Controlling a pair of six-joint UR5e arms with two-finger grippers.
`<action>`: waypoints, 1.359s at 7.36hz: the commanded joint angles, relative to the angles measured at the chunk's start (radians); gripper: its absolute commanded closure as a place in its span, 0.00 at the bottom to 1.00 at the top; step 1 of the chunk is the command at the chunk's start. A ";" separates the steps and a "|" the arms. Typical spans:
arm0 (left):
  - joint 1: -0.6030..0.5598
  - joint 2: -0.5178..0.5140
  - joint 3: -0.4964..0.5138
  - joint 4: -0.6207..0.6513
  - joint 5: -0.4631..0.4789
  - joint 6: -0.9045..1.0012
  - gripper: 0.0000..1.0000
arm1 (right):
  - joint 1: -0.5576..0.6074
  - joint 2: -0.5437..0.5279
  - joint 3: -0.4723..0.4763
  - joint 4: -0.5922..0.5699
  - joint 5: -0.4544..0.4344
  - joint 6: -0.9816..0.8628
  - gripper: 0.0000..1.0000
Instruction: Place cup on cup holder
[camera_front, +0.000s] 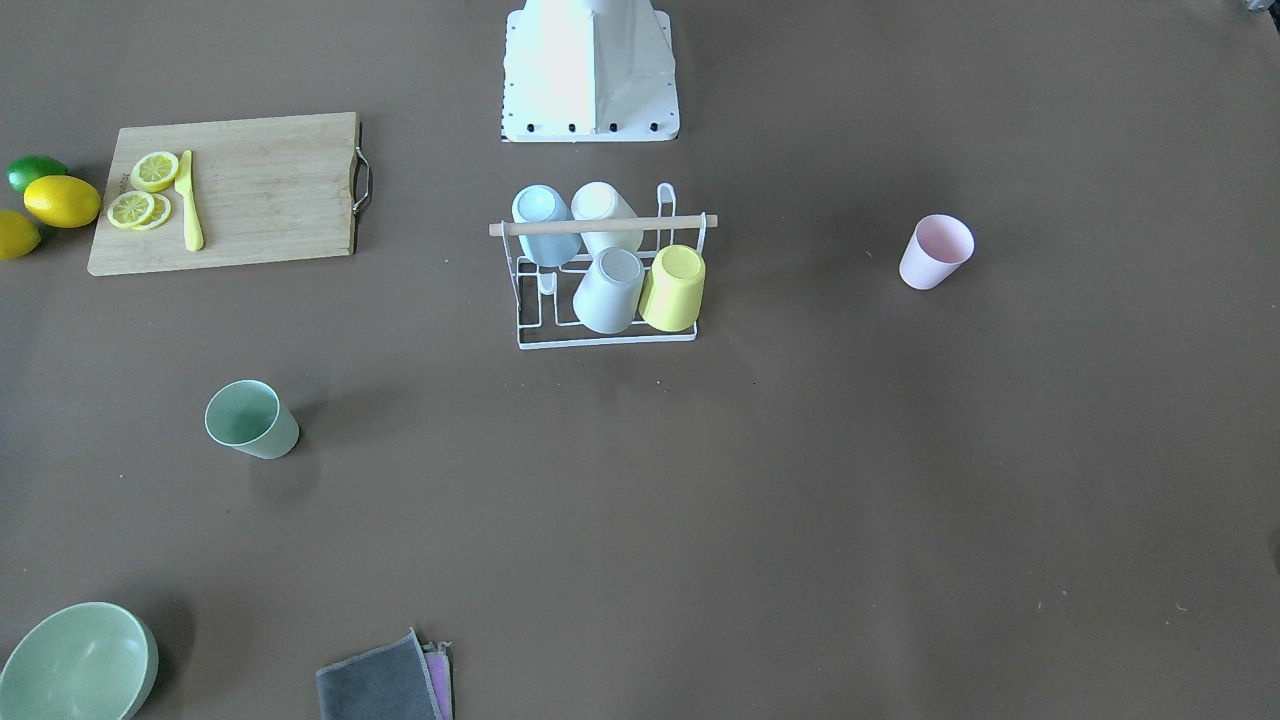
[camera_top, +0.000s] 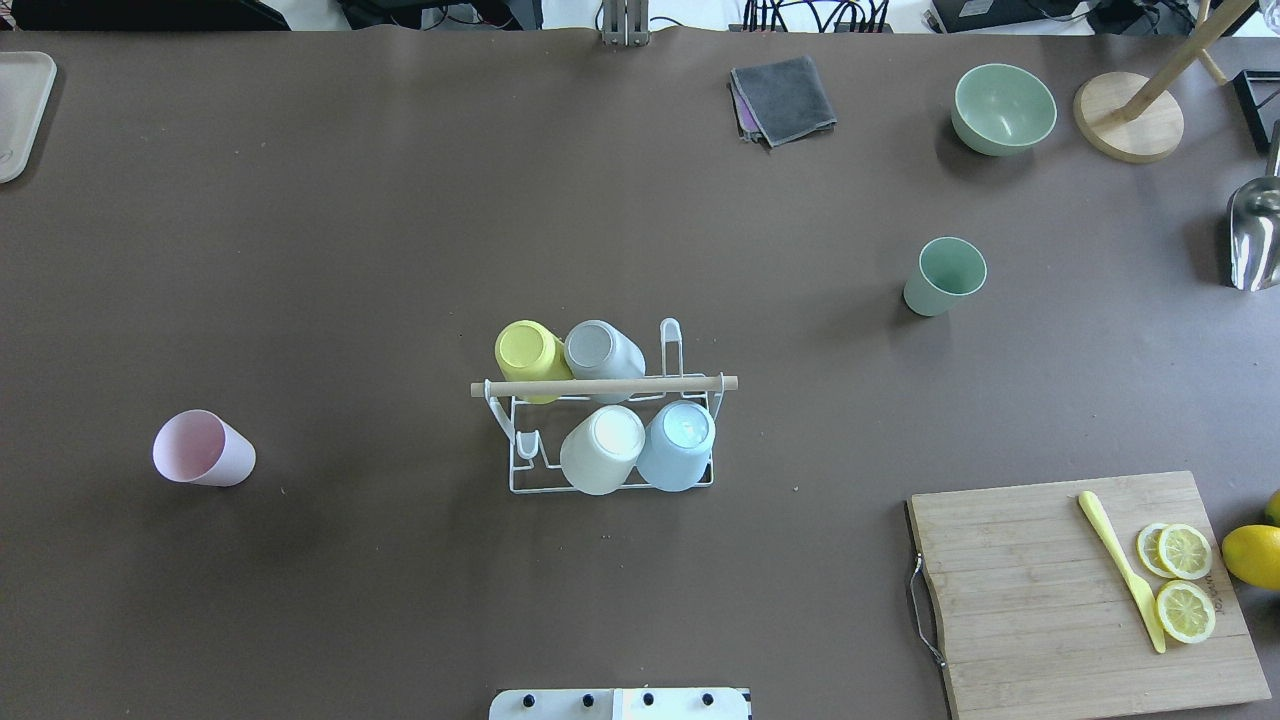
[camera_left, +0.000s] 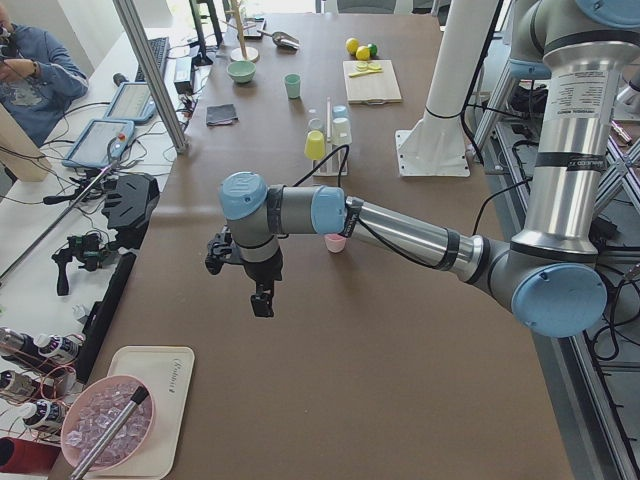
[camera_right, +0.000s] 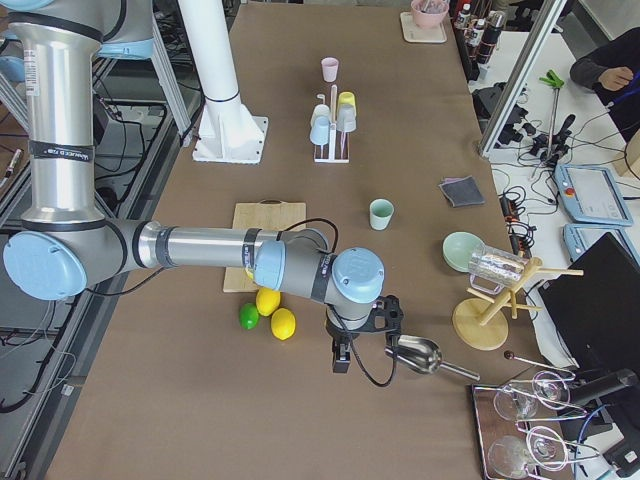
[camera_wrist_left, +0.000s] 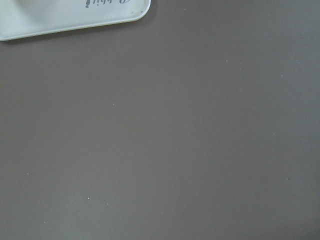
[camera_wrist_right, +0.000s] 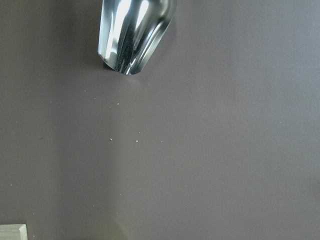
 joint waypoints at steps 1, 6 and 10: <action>0.002 -0.001 -0.001 -0.001 -0.002 0.003 0.02 | 0.000 -0.001 -0.001 0.000 -0.003 0.000 0.00; 0.115 -0.079 0.054 -0.027 0.010 0.008 0.02 | -0.027 0.006 0.030 0.020 0.005 0.032 0.00; 0.217 -0.269 0.209 0.190 0.008 0.000 0.02 | -0.199 0.077 0.156 0.020 -0.016 0.291 0.00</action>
